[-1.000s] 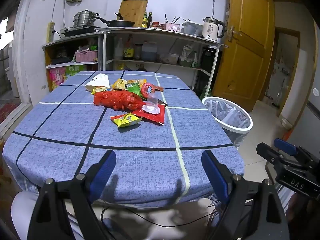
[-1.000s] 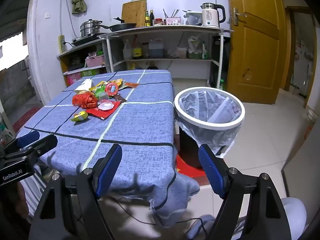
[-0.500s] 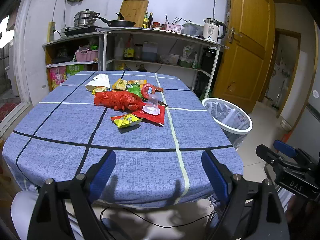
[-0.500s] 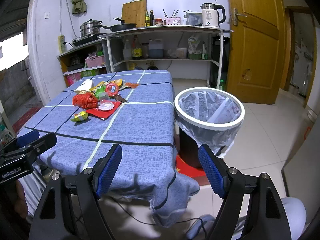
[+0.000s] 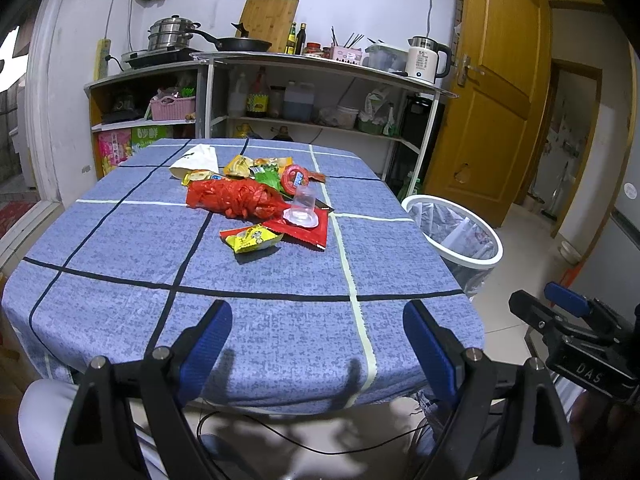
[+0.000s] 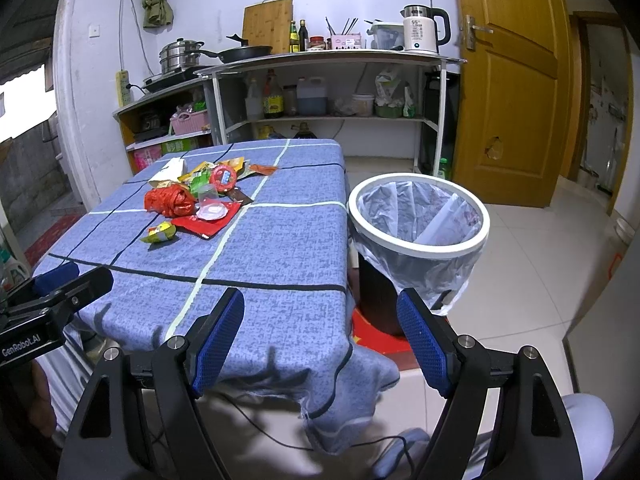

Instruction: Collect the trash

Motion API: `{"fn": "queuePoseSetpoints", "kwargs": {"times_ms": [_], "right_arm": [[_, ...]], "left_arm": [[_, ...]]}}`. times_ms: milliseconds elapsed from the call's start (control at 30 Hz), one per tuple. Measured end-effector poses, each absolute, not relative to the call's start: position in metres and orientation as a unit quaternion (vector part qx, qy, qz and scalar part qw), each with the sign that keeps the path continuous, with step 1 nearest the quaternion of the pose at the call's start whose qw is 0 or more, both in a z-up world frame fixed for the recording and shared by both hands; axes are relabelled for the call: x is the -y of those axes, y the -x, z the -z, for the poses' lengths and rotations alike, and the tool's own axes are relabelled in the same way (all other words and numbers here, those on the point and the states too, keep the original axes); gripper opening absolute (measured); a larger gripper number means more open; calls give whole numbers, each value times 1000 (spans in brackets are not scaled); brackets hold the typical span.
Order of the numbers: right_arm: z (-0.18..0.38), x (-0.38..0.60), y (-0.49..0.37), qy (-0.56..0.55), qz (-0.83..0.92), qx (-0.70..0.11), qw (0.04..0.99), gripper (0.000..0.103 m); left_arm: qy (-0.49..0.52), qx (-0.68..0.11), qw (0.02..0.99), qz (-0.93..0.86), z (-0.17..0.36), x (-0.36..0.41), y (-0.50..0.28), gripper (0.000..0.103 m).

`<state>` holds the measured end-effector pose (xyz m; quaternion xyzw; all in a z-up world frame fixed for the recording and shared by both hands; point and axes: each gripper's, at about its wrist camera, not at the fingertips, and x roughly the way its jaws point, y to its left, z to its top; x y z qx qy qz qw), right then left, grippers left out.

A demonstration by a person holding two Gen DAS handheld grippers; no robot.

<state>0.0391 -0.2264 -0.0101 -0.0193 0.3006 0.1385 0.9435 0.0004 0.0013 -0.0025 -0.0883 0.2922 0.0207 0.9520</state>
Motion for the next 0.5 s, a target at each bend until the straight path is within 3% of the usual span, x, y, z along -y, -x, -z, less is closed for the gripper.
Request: {"fn": "queuePoseSetpoints", "kwargs": {"times_ms": [500], "right_arm": [[14,224,-41,19,-139,-303,943,79]], "left_arm": [[89,-292,952,-19,5,1,0,88]]}}
